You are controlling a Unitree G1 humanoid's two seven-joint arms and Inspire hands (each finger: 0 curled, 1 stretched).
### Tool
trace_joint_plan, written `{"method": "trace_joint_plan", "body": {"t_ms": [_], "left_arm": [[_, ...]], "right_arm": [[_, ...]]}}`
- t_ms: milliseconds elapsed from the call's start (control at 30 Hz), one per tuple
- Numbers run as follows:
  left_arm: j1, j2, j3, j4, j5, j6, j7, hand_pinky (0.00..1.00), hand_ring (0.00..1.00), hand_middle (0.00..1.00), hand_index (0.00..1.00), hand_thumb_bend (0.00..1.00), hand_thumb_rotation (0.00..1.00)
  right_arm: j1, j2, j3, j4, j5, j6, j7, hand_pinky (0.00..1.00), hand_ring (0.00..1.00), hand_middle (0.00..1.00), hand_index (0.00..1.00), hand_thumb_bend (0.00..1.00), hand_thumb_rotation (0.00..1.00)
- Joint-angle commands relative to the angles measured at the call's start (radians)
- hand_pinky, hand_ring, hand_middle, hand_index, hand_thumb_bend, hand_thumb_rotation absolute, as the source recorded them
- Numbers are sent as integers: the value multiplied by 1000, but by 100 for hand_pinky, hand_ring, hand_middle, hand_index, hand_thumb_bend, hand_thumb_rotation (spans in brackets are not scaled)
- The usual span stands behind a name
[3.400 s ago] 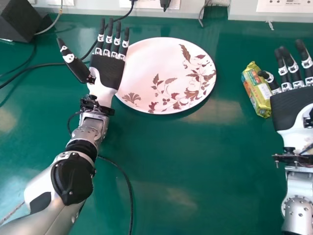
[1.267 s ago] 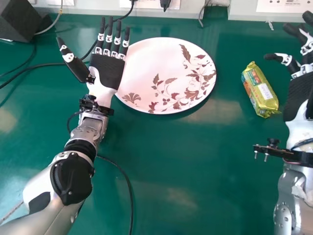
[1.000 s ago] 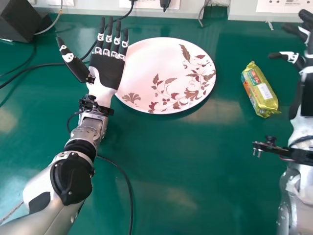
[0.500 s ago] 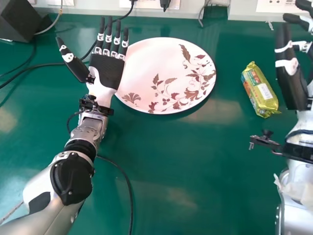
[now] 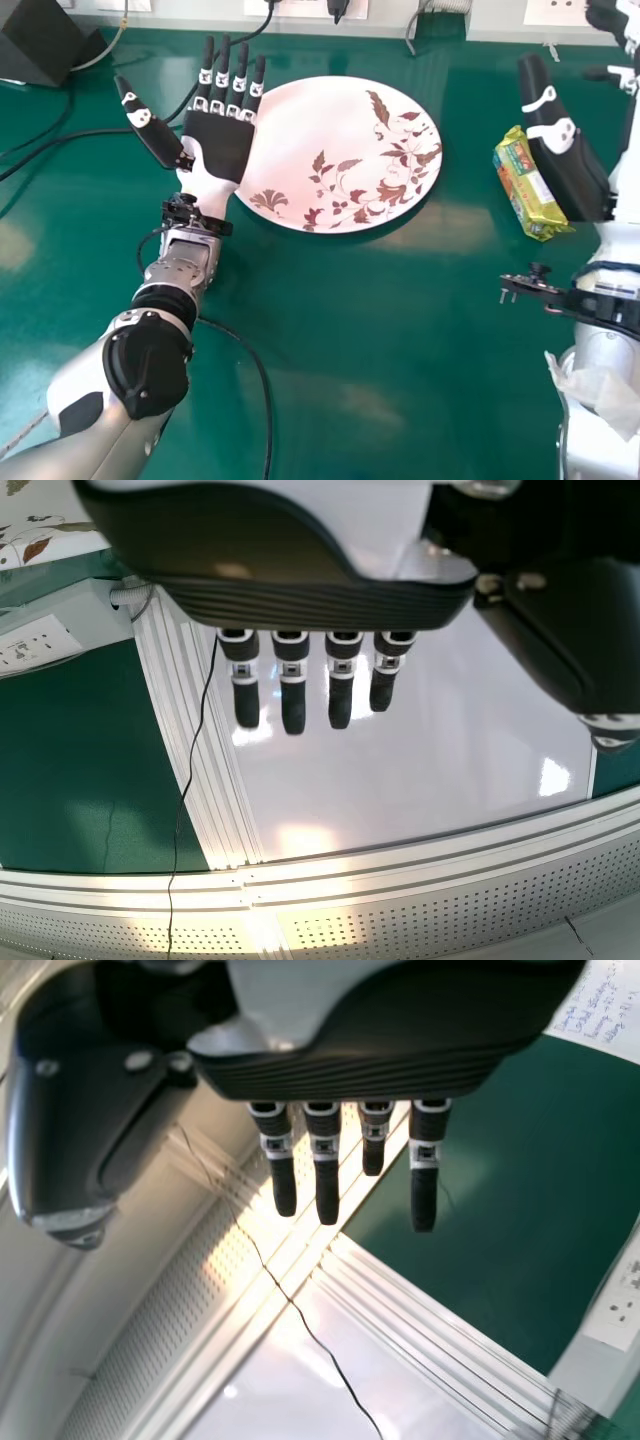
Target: Pick up biscuit and place it in the plate
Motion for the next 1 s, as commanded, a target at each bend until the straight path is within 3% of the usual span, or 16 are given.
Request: {"method": "trace_joint_plan", "body": {"t_ms": [0, 300, 467, 767, 967], "left_arm": [[15, -4, -4, -2, 6, -19, 2, 88, 96, 99, 100, 100, 60], [14, -8, -12, -3, 15, -61, 5, 82, 94, 99, 100, 100, 66], [15, -8, -17, -1, 15, -70, 3, 88, 95, 99, 100, 100, 65], [17, -14, -17, -4, 19, -86, 16, 90, 96, 100, 100, 100, 67], [16, -16, -16, -3, 19, -90, 18, 93, 97, 100, 100, 100, 63]], "right_arm": [[1, -20, 4, -18, -17, 5, 12, 72, 87, 86, 87, 91, 52], [0, -77, 20, -26, -174, 32, 32, 81, 92, 89, 88, 96, 55], [-1, -86, 30, -28, -243, 47, 39, 85, 94, 90, 89, 99, 53], [4, -83, 60, -50, -384, 124, 88, 86, 93, 89, 88, 100, 57], [1, -73, 78, -65, -432, 162, 119, 88, 93, 89, 89, 100, 58]]}}
